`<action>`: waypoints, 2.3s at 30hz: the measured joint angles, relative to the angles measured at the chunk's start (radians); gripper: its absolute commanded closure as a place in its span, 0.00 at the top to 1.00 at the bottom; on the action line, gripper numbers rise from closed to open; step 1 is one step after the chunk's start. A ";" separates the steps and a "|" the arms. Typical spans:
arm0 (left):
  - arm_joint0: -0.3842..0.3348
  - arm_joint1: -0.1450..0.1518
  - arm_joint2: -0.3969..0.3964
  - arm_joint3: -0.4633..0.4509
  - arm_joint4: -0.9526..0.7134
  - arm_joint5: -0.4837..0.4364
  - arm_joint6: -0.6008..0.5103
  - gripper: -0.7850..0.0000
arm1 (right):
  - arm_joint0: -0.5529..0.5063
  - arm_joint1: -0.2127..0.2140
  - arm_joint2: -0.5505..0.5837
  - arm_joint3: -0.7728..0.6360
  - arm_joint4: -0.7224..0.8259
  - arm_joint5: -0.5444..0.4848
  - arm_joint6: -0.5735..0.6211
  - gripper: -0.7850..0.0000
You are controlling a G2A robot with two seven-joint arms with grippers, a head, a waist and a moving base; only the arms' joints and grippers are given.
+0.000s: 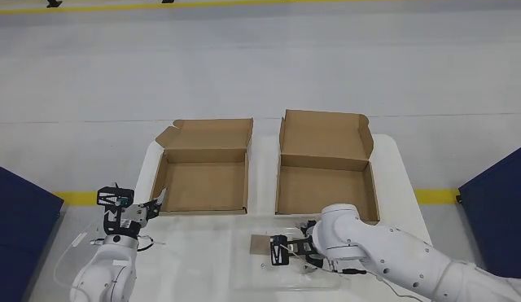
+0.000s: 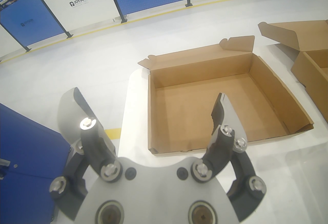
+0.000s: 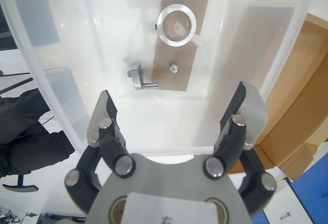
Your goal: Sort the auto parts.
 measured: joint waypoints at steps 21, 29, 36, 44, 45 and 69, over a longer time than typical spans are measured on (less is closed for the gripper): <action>0.000 0.000 0.000 0.000 0.000 0.000 0.000 1.00 | -0.011 -0.017 -0.022 0.060 -0.014 -0.020 -0.039 1.00; 0.000 0.000 0.000 0.000 0.000 0.000 0.000 1.00 | -0.019 -0.018 -0.024 0.064 -0.029 -0.016 -0.057 1.00; 0.000 0.000 0.000 0.000 0.000 0.000 0.000 1.00 | -0.027 -0.027 -0.026 0.081 -0.050 -0.017 -0.062 1.00; 0.000 0.000 0.000 0.000 0.000 0.000 0.000 1.00 | -0.030 -0.036 -0.019 0.090 -0.050 -0.015 -0.051 0.51; 0.000 0.000 0.000 0.000 0.000 0.000 0.000 1.00 | -0.031 -0.036 -0.017 0.092 -0.049 -0.015 -0.052 0.49; 0.000 0.000 0.000 0.000 0.000 0.000 0.000 1.00 | -0.051 -0.055 0.011 0.148 -0.072 0.003 -0.087 0.33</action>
